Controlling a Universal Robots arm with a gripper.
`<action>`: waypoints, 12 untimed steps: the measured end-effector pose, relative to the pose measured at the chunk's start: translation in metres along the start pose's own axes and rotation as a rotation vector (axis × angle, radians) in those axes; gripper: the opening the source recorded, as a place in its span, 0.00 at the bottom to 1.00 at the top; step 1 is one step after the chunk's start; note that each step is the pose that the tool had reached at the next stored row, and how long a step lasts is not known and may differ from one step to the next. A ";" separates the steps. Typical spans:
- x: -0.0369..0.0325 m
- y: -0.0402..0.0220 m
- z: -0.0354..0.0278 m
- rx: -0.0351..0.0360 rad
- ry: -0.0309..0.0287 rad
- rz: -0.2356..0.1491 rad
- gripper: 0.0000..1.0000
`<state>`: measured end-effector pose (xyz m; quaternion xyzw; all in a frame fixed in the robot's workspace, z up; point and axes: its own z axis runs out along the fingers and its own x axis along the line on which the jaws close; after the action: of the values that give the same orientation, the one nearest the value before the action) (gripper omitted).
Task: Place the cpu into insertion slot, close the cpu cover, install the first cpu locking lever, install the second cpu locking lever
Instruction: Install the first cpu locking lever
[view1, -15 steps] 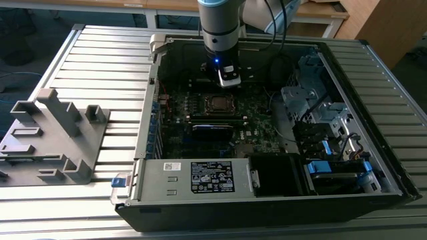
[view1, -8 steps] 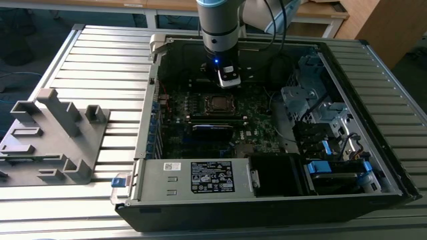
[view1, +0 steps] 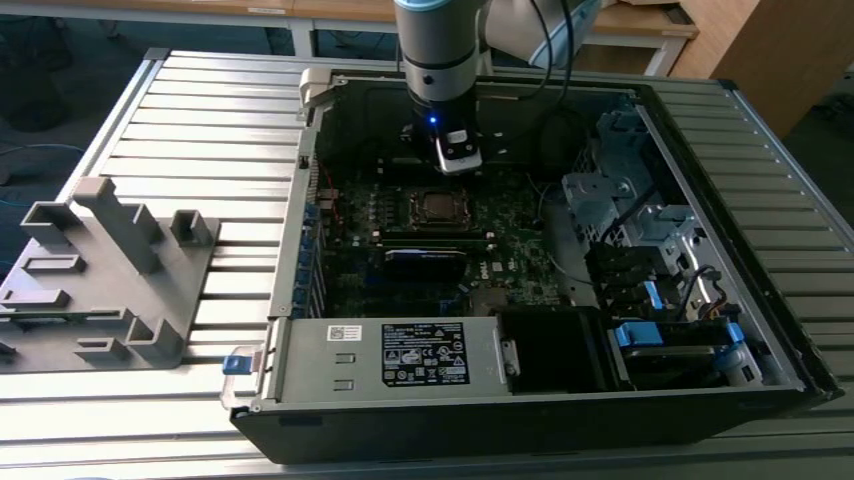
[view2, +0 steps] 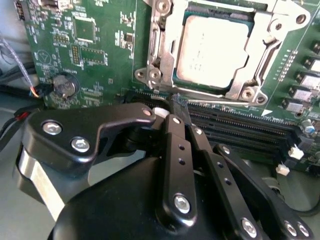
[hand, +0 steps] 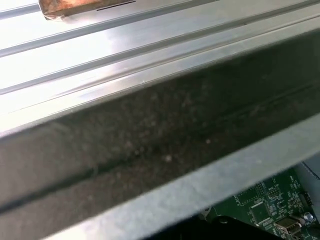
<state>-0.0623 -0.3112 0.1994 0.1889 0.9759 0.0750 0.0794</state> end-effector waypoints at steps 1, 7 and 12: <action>0.0000 0.0000 0.0000 -0.0002 -0.0001 0.000 0.10; 0.0019 -0.0001 0.0004 0.0002 -0.0004 0.004 0.10; 0.0025 0.0009 0.0016 0.0037 -0.0052 0.029 0.10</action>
<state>-0.0640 -0.3092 0.1977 0.2035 0.9730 0.0739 0.0804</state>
